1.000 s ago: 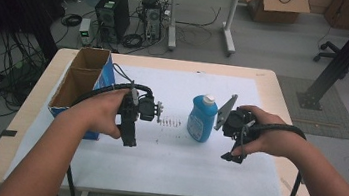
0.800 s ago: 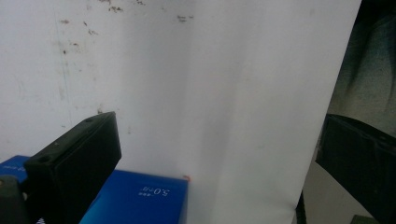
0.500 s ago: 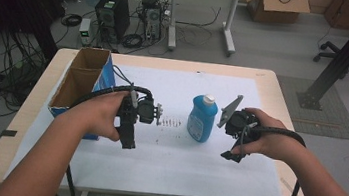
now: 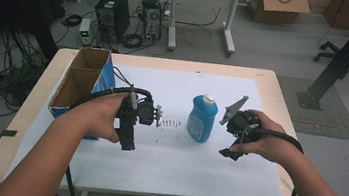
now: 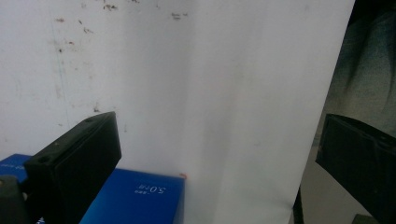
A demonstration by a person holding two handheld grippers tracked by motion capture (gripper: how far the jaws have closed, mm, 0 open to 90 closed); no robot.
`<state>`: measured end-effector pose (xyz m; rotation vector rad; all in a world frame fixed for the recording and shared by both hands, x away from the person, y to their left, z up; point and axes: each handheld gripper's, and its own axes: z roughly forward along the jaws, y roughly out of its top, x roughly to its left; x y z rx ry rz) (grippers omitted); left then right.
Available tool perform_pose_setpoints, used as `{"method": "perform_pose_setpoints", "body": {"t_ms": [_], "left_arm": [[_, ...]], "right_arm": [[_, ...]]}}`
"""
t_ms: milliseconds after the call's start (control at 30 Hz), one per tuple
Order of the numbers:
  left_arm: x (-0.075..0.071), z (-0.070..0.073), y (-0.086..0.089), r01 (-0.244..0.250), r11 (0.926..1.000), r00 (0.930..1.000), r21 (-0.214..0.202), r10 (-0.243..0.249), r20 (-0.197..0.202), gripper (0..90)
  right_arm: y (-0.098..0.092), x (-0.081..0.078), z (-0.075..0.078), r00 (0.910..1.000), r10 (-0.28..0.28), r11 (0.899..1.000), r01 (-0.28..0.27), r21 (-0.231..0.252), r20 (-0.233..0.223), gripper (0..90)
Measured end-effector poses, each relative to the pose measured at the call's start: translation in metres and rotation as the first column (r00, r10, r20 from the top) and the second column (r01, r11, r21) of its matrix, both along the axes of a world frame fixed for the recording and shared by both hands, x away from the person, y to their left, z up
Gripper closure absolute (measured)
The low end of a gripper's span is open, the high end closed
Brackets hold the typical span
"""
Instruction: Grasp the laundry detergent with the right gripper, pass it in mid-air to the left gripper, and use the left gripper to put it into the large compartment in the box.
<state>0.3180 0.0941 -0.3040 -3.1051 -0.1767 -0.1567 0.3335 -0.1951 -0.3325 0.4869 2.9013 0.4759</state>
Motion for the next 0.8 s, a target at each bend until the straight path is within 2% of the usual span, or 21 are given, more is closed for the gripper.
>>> {"method": "perform_pose_setpoints", "body": {"t_ms": [167,333,600,633,667,700,733,800], "left_arm": [[-0.004,0.001,-0.001,0.003,1.0,1.0,-0.004,-0.002,0.002,0.2],[-0.005,0.001,-0.002,0.01,0.9999,0.9999,-0.006,-0.01,0.005,0.2],[-0.008,0.0,-0.004,0.017,0.9998,0.9998,-0.007,-0.017,0.007,0.2],[-0.009,0.0,-0.004,0.019,0.9998,0.9998,-0.001,-0.019,0.005,0.2],[-0.009,0.0,-0.004,0.019,0.9998,0.9998,-0.001,-0.019,0.005,0.2],[-0.009,0.0,-0.004,0.018,0.9998,0.9998,0.001,-0.018,0.004,0.2],[-0.009,0.0,-0.004,0.018,0.9998,0.9998,0.001,-0.018,0.004,0.2],[-0.009,0.0,-0.004,0.018,0.9998,0.9998,0.002,-0.018,0.004,0.2]], "right_arm": [[-0.004,0.002,-0.007,0.9989,-0.044,0.998,0.044,0.049,0.014,4.5],[-0.005,0.003,-0.014,0.998,-0.06,0.995,0.058,0.076,0.02,4.3],[-0.006,0.008,-0.025,0.9947,-0.1,0.986,0.096,0.136,0.021,4.3],[-0.007,0.009,-0.027,0.993,-0.116,0.981,0.111,0.157,0.022,4.1],[-0.007,0.009,-0.027,0.993,-0.116,0.981,0.111,0.157,0.022,4.1],[-0.008,0.01,-0.029,0.991,-0.132,0.975,0.126,0.184,0.022,4.0],[-0.008,0.01,-0.029,0.991,-0.132,0.975,0.126,0.184,0.022,4.0],[-0.008,0.011,-0.032,0.9901,-0.138,0.969,0.13,0.211,0.024,4.0]]}}
